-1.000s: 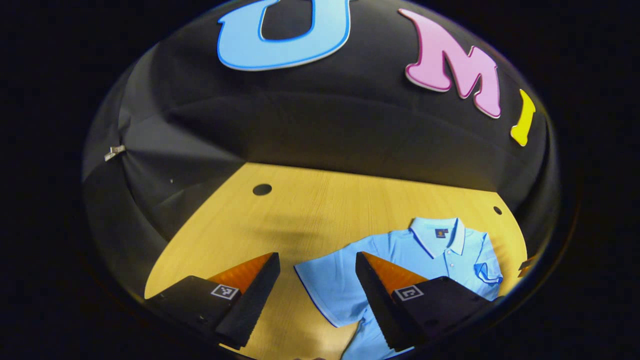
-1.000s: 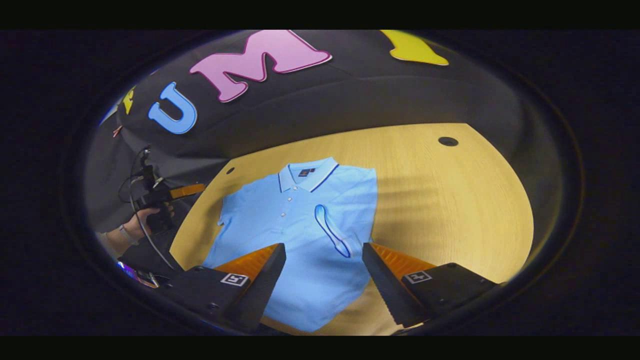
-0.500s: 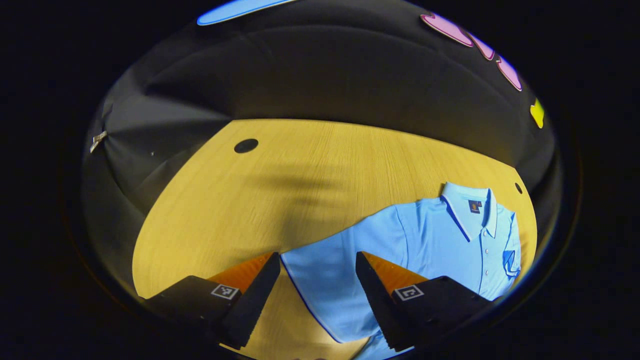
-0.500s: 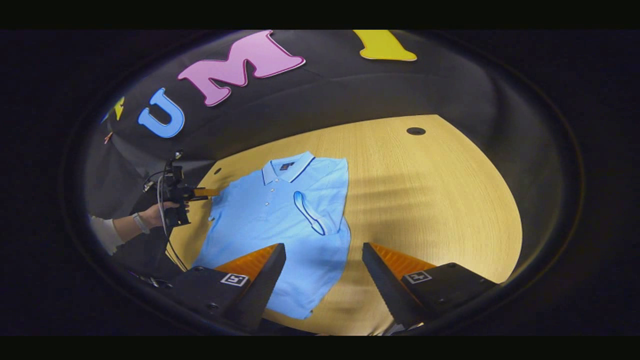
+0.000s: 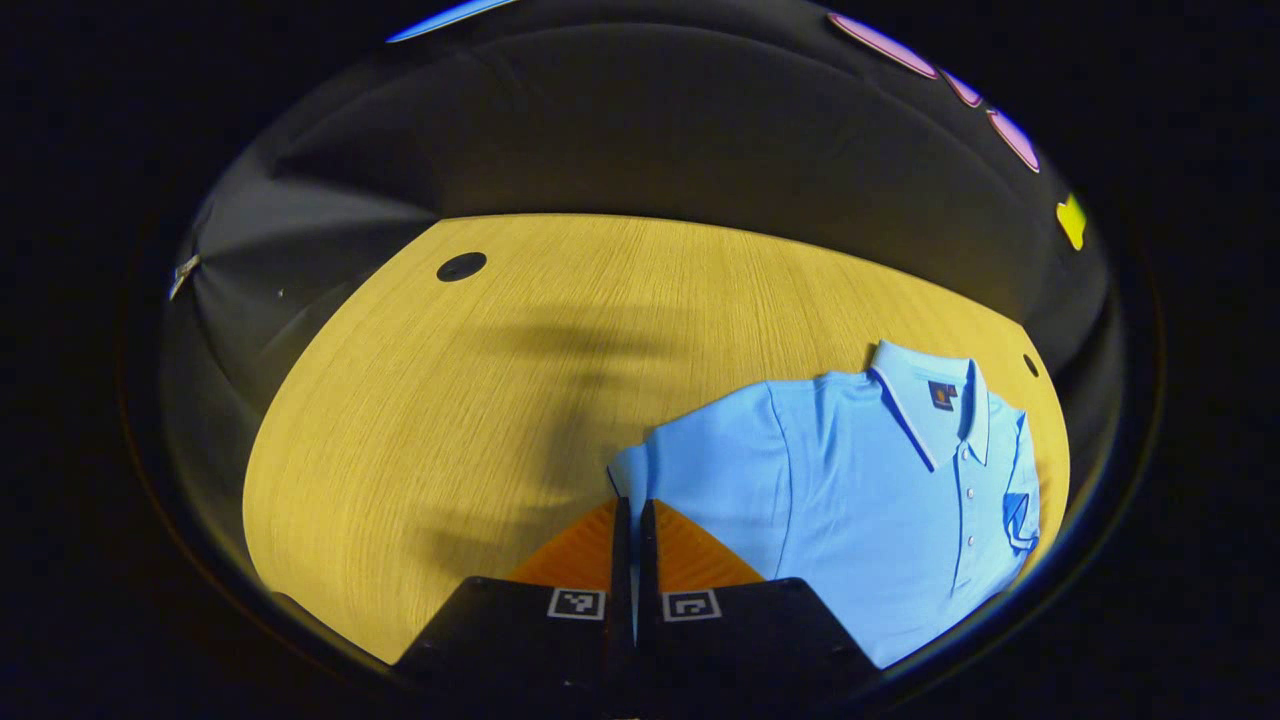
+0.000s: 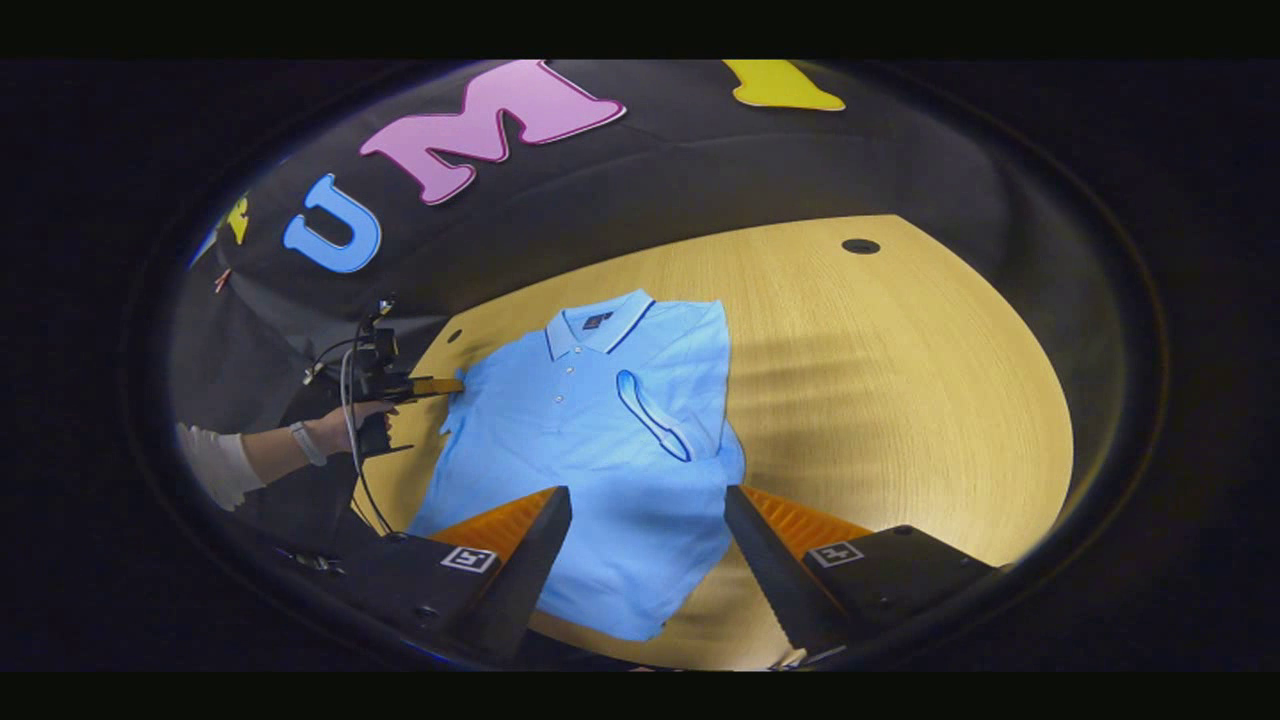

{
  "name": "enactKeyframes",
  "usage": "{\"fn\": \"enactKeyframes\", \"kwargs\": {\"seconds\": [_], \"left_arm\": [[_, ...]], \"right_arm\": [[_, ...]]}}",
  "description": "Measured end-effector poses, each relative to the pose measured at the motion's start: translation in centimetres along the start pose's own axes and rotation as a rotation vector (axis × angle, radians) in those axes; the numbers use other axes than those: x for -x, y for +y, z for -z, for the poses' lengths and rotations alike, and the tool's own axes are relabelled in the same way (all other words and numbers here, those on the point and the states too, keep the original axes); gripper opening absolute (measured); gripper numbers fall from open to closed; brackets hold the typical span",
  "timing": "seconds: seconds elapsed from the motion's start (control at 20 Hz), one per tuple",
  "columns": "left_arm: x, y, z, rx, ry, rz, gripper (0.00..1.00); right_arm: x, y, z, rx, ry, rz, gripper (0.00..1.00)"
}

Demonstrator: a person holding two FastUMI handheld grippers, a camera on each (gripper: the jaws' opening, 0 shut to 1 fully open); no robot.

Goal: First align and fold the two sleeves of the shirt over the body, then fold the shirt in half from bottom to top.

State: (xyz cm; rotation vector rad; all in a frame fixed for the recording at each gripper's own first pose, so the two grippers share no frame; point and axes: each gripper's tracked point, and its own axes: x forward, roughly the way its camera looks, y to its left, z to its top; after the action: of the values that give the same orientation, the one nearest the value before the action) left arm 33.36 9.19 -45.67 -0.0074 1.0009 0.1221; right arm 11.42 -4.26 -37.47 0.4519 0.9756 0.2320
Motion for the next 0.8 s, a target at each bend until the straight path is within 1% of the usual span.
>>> {"fn": "enactKeyframes", "kwargs": {"seconds": [0.15,0.3,0.45,0.55,0.75,0.8], "left_arm": [[0.5,-1.0,-0.4,0.055,0.007,0.058,0.06],[1.9,-3.0,-2.0,0.095,-0.035,0.138,0.06],[3.7,-5.9,-3.4,0.088,-0.067,0.221,0.06],[4.8,-8.3,-3.7,0.074,-0.063,0.262,0.06],[5.2,-12.5,-2.2,0.041,-0.008,0.304,0.06],[4.9,-13.3,-1.8,0.021,0.003,0.302,0.06]], "right_arm": [[-0.2,-0.7,0.1,0.000,-0.001,0.025,0.96],[-0.2,-0.7,0.3,0.002,0.004,0.025,0.96],[-0.6,-0.6,0.2,0.000,0.004,0.021,0.96],[-0.7,-0.1,0.0,-0.007,0.001,0.010,0.96],[-1.0,0.5,0.2,0.000,0.006,0.000,0.96],[-1.1,0.5,0.3,0.005,0.008,0.001,0.96]]}}
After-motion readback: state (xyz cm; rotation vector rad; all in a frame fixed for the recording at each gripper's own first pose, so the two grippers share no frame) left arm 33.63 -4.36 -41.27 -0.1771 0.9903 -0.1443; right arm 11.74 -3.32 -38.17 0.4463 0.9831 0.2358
